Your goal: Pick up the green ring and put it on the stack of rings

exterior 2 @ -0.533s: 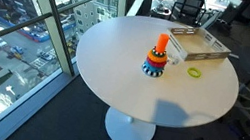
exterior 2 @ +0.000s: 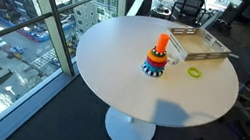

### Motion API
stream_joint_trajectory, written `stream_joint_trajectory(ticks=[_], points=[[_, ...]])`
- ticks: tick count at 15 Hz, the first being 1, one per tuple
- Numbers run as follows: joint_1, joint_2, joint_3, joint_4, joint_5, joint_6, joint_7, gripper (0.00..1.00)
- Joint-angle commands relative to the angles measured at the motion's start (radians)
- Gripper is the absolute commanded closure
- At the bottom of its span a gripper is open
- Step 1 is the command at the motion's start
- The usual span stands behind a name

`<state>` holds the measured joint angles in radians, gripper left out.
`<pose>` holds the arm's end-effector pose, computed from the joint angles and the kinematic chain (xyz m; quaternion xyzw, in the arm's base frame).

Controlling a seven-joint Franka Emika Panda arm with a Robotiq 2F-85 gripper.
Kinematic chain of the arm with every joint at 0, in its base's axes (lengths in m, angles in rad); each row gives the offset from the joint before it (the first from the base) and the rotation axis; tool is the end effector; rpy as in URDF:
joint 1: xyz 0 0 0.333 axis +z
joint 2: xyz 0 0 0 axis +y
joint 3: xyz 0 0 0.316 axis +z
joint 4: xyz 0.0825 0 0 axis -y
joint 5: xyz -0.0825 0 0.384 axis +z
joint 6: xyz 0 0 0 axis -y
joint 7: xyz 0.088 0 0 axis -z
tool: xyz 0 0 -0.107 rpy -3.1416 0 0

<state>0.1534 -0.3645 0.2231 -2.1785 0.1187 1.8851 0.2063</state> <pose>0.4158 0.1846 0.5402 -0.9974 -0.0626 -0.0258 0.0258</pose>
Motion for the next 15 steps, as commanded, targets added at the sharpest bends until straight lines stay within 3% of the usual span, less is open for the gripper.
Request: stream_joint_trajectory(ticks=[1,11,15], points=[[-0.010,0.005,-0.001,0.012,-0.031,-0.002,0.028,0.00],[-0.065,0.022,-0.004,-0.007,-0.090,0.016,0.178,0.00],[-0.117,0.122,-0.060,0.016,-0.128,0.057,0.156,0.00]])
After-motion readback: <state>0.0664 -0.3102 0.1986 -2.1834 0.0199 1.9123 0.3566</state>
